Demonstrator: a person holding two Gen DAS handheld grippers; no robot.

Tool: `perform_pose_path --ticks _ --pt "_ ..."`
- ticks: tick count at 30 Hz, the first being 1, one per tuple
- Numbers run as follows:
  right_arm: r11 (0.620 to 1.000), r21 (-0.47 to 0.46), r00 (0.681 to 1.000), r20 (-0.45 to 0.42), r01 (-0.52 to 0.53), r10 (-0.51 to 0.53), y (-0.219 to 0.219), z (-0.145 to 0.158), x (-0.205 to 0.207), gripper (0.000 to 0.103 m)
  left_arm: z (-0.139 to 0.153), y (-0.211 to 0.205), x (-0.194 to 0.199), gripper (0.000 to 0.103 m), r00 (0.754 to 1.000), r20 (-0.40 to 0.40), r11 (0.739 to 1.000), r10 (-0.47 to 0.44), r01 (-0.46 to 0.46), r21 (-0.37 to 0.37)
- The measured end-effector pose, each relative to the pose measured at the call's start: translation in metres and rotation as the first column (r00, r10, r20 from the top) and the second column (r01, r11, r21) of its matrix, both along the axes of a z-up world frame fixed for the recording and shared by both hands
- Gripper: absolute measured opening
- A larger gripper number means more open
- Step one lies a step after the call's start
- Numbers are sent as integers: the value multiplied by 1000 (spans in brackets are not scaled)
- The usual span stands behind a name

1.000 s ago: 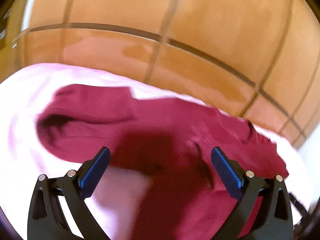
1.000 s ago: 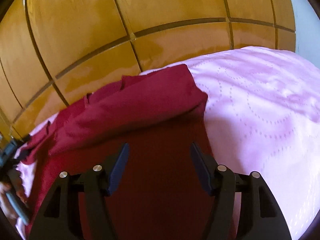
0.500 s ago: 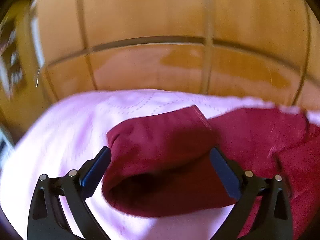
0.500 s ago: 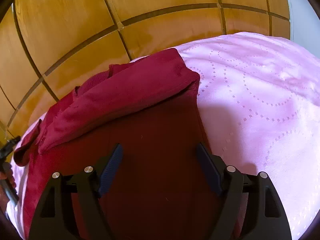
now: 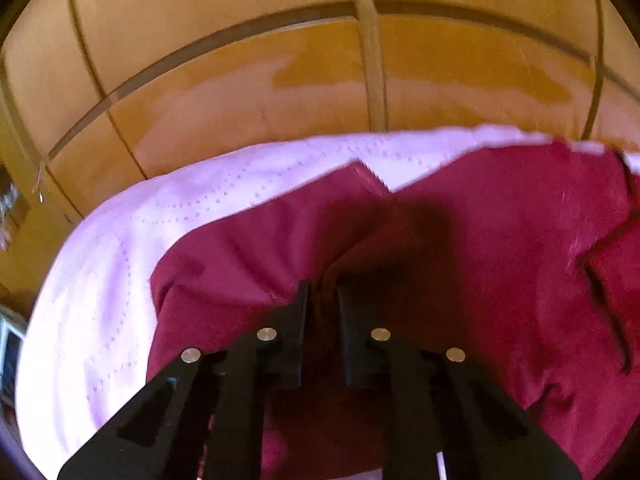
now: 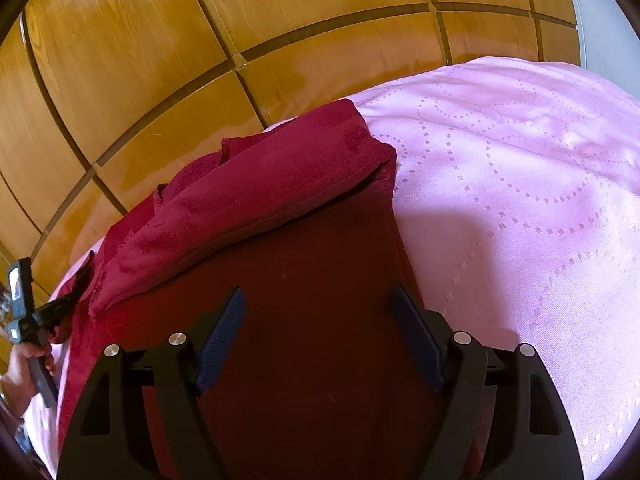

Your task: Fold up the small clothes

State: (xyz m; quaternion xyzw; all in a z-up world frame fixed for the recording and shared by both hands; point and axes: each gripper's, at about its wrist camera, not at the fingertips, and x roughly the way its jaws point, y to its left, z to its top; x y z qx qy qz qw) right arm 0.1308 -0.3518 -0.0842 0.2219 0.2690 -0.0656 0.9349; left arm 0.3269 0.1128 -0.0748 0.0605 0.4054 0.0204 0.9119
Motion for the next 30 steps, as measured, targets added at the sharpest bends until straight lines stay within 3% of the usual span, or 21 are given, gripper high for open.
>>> perform_pose_path --ticks 5,11,17,30 --pt "1000 4 1000 5 -1 1 0 0 0 75 36 14 -13 10 995 82 985 55 -41 -168" --pt "1000 21 1000 14 -5 5 -2 -1 0 75 85 4 -42 10 981 189 938 34 34 -346" --pt "999 32 1000 23 -8 7 -4 -1 0 75 111 -54 -67 10 964 257 909 -75 172 -379" --pt "999 40 1000 29 -9 8 -5 -1 -2 75 74 -206 -92 10 929 207 856 -305 363 -368"
